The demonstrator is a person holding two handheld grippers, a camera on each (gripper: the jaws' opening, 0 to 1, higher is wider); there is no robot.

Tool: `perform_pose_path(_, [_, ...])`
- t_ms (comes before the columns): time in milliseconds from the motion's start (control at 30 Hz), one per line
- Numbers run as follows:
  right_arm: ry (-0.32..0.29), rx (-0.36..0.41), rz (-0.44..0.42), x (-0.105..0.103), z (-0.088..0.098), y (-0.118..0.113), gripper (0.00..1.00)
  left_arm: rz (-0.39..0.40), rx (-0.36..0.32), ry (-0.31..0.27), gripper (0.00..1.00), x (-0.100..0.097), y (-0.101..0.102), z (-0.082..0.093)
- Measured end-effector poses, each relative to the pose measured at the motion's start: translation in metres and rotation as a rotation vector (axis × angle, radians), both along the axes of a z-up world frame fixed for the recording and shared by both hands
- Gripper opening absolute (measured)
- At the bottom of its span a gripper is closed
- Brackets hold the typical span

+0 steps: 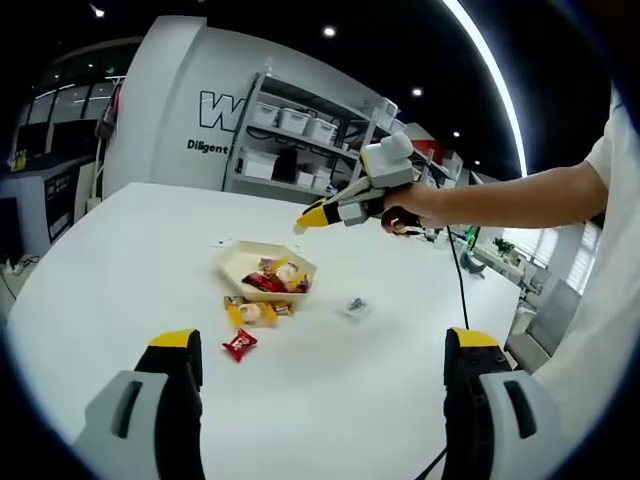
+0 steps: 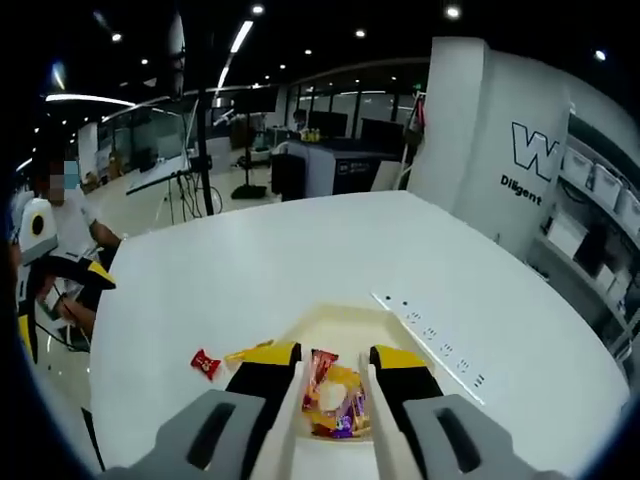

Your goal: Place the target food into the container with the food tongs after gripping and lifting it, then release it inside without dropping or visibly crushing the food.

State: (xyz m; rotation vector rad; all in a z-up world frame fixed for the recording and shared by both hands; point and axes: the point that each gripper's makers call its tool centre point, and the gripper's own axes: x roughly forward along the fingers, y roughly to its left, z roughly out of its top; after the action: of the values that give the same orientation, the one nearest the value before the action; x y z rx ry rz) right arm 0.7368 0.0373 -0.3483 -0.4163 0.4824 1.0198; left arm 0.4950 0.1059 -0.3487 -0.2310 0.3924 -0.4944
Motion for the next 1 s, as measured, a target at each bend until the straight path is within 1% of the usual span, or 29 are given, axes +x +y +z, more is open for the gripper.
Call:
perform_pose_path(67, [0.001, 0.000, -0.002, 0.002, 0.000, -0.001, 0.23, -0.001, -0.002, -0.002, 0.98, 0.000, -0.001, 0.000])
perform_pose_path(100, [-0.002, -0.003, -0.001, 0.000, 0.000, -0.001, 0.23, -0.002, -0.002, -0.002, 0.98, 0.000, -0.002, 0.001])
perform_pose_path(167, [-0.022, -0.012, -0.003, -0.001, 0.001, -0.003, 0.23, -0.004, 0.001, -0.003, 0.98, 0.000, -0.002, 0.001])
perform_pose_path(200, [-0.017, -0.008, -0.005, -0.001, 0.001, -0.003, 0.23, -0.004, 0.002, -0.004, 0.98, -0.001, -0.002, 0.001])
perform_pose_path(233, [0.009, 0.001, -0.015, -0.005, 0.000, -0.004, 0.23, -0.003, -0.001, -0.006, 0.98, 0.000, -0.002, 0.002])
perform_pose_path(300, [0.000, -0.006, -0.012, -0.006, -0.002, -0.004, 0.23, -0.001, -0.002, -0.007, 0.98, -0.001, -0.002, 0.002])
perform_pose_path(433, [0.019, -0.013, -0.008, -0.014, -0.012, -0.003, 0.23, 0.001, -0.001, -0.007, 0.98, -0.002, -0.001, 0.002])
perform_pose_path(467, [0.025, -0.013, -0.009, -0.016, -0.015, -0.002, 0.24, 0.002, 0.001, -0.007, 0.98, -0.002, 0.000, 0.002])
perform_pose_path(500, [0.033, -0.014, -0.006, -0.024, -0.018, 0.000, 0.24, 0.003, 0.002, -0.006, 0.98, -0.003, 0.000, 0.001])
perform_pose_path(533, [0.033, -0.015, -0.006, -0.025, -0.019, 0.000, 0.24, 0.003, 0.000, -0.005, 0.98, -0.004, 0.000, 0.001])
perform_pose_path(567, [0.033, -0.019, -0.002, -0.031, -0.022, 0.002, 0.24, 0.002, -0.001, -0.004, 0.98, -0.004, 0.000, 0.000])
perform_pose_path(767, [0.065, -0.025, 0.022, -0.047, -0.035, 0.012, 0.24, 0.002, -0.002, 0.003, 0.98, -0.006, 0.001, -0.002])
perform_pose_path(933, [0.088, -0.027, 0.045, -0.055, -0.044, 0.023, 0.24, 0.006, -0.003, 0.003, 0.98, -0.007, 0.003, -0.002])
perform_pose_path(1000, [0.089, -0.036, 0.059, -0.061, -0.048, 0.028, 0.24, 0.008, -0.004, 0.003, 0.98, -0.007, 0.004, -0.002])
